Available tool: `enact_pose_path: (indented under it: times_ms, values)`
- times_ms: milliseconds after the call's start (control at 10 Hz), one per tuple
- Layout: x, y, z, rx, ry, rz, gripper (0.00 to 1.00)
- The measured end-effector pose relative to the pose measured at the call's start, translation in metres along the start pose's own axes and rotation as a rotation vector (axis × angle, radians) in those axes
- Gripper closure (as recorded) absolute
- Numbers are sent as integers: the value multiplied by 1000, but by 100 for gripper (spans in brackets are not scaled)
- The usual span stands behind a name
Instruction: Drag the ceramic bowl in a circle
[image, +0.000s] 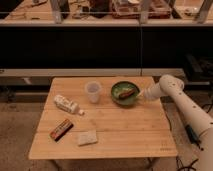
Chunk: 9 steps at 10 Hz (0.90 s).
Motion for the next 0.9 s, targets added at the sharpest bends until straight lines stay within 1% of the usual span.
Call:
enact_pose_path:
  times_ms: [100, 200, 300, 400, 500, 600, 700, 800, 900]
  values:
    - [-1, 14, -6, -43, 4, -1, 100]
    - [-4, 35, -16, -96, 9, -5, 100]
    - [-12, 55, -26, -135, 4, -11, 100]
    - [-22, 69, -34, -157, -4, -16, 100]
    - [-39, 87, -48, -178, -13, -25, 100]
    - [-53, 92, -63, -169, -7, -34, 100]
    - [-65, 88, -77, -150, 3, -54, 100]
    - [-80, 81, -87, -131, 10, -88, 100]
    - [-98, 70, -91, -109, 11, -125, 100]
